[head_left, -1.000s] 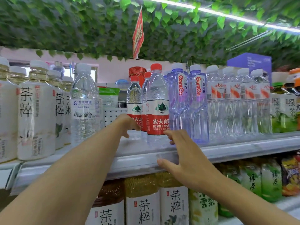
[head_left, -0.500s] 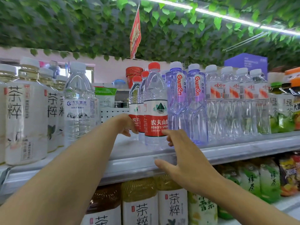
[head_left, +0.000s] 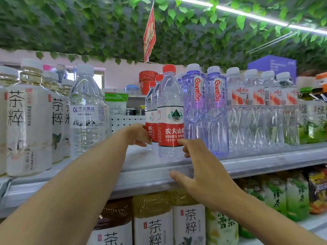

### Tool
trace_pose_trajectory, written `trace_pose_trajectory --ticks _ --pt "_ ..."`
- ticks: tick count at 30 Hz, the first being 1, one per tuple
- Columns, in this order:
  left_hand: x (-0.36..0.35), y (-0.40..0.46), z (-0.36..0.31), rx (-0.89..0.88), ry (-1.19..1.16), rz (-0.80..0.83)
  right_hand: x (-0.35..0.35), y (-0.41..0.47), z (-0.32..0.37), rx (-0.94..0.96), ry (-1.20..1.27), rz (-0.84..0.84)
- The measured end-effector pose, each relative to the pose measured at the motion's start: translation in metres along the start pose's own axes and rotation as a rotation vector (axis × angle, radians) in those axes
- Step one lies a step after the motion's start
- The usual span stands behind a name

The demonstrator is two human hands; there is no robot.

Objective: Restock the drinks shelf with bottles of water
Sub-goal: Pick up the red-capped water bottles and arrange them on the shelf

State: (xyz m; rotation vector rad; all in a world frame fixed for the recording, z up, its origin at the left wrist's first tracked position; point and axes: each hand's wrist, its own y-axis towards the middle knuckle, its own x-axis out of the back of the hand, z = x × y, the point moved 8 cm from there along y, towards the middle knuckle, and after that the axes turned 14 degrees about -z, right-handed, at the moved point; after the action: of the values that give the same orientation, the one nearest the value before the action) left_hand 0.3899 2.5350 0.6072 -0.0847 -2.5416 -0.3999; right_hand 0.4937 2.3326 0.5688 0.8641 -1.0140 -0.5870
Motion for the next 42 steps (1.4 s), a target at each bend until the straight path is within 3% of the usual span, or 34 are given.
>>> trace_pose_trajectory --ticks 16,21,30,35,42 --pt "-0.003 -0.010 -0.004 -0.023 0.048 0.004 -0.001 -0.002 0.000 0.015 0.010 -0.024" --pt "0.014 -0.036 -0.006 0.034 0.118 -0.079 -0.001 -0.005 0.004 -0.003 0.028 -0.013" --pt "0.070 -0.127 -0.035 -0.186 0.075 -0.247 0.011 -0.004 0.045 -0.047 0.147 -0.139" --pt "0.127 -0.166 -0.016 -0.183 0.031 -0.341 -0.011 0.011 0.092 -0.019 0.198 -0.045" --pt "0.186 -0.207 0.032 -0.123 0.062 -0.393 -0.057 0.036 0.125 -0.197 0.322 0.118"
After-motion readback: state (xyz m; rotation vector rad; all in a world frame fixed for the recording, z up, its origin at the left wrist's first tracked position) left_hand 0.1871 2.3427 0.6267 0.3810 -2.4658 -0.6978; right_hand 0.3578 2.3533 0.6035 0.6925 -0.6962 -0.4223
